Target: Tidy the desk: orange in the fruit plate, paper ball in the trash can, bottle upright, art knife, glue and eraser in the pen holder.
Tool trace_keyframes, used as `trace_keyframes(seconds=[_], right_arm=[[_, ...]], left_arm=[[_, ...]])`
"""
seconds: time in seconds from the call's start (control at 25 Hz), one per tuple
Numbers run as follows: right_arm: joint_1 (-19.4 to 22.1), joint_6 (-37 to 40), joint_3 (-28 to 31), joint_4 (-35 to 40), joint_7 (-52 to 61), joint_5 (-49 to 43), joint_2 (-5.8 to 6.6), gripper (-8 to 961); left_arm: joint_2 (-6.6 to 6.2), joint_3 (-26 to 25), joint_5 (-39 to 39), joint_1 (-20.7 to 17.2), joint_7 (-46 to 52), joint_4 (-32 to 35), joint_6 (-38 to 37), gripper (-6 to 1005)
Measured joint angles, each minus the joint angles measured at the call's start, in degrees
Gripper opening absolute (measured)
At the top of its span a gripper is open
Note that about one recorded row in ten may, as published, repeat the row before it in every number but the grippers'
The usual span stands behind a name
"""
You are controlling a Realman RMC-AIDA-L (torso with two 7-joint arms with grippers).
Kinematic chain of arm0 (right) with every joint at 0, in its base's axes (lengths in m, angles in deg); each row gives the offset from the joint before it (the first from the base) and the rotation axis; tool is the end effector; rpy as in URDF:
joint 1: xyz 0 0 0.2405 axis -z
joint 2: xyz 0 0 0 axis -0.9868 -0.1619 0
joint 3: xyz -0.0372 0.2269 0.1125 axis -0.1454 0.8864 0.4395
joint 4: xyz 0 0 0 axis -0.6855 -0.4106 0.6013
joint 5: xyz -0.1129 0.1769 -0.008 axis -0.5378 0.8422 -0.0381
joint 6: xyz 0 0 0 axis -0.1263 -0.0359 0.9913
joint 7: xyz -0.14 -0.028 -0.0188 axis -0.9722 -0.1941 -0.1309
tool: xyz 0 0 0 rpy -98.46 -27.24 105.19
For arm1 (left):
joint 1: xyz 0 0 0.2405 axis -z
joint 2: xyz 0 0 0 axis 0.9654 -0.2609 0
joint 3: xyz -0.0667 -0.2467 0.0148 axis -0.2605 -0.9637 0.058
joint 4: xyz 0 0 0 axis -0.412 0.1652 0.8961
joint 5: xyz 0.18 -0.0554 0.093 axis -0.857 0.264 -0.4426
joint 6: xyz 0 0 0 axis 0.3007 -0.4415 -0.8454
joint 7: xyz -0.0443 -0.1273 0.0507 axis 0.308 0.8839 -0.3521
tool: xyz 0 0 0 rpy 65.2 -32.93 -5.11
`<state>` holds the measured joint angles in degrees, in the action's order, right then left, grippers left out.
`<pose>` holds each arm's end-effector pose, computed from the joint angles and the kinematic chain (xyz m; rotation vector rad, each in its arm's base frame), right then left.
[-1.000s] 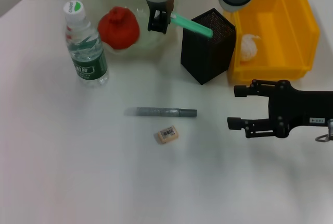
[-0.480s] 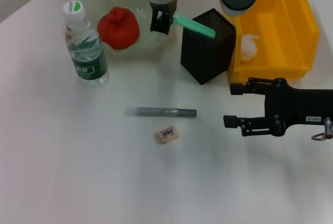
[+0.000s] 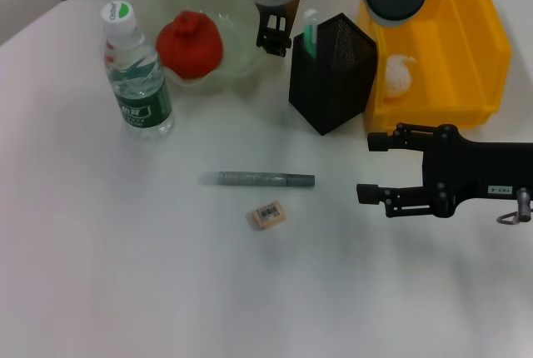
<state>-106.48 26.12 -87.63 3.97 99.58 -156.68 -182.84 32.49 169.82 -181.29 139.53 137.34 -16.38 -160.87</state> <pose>0.2640 0.3020 -0.0023 -2.8277 0.4433 0.7292 -0.0083 0.3974 -0.0618 -2.4121 0.7101 0.9431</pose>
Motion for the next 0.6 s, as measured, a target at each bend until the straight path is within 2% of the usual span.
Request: trace_keyframes(seconds=[0.16,0.28,0.32,0.36,0.48,0.56,0.6], right_arm=[[0.12,-0.01,0.0,0.0,0.0,0.0,0.0,824],[0.22,0.04,0.24,0.01,0.0,0.05,0.0,824],[0.26,0.31,0.77,0.0,0.0,0.3,0.09,824],[0.26,0.31,0.77,0.0,0.0,0.3,0.09,824],[0.24,0.42,1.09,0.01,0.0,0.7,0.28,824],[0.09,0.45,1.36,0.04,0.0,0.75,0.32,824],[0.01,0.52,1.47,0.12,0.1,0.81,0.33,824]], left_arm=[[0.0,-1.1,1.12,-1.15,0.05,2.55,-0.12,561],[0.01,-4.37,4.34,-3.1,-0.3,5.43,-0.99,682],[-0.19,-11.62,12.17,-7.88,-2.56,9.75,-1.88,718],[-0.19,-11.62,12.17,-7.88,-2.56,9.75,-1.88,718],[-0.42,-21.2,23.03,-14.58,-6.55,13.75,-2.78,718],[-0.58,-27.88,32.98,-19.72,-9.95,14.59,-3.91,718],[-0.58,-27.88,32.98,-19.72,-9.95,14.59,-3.91,718]])
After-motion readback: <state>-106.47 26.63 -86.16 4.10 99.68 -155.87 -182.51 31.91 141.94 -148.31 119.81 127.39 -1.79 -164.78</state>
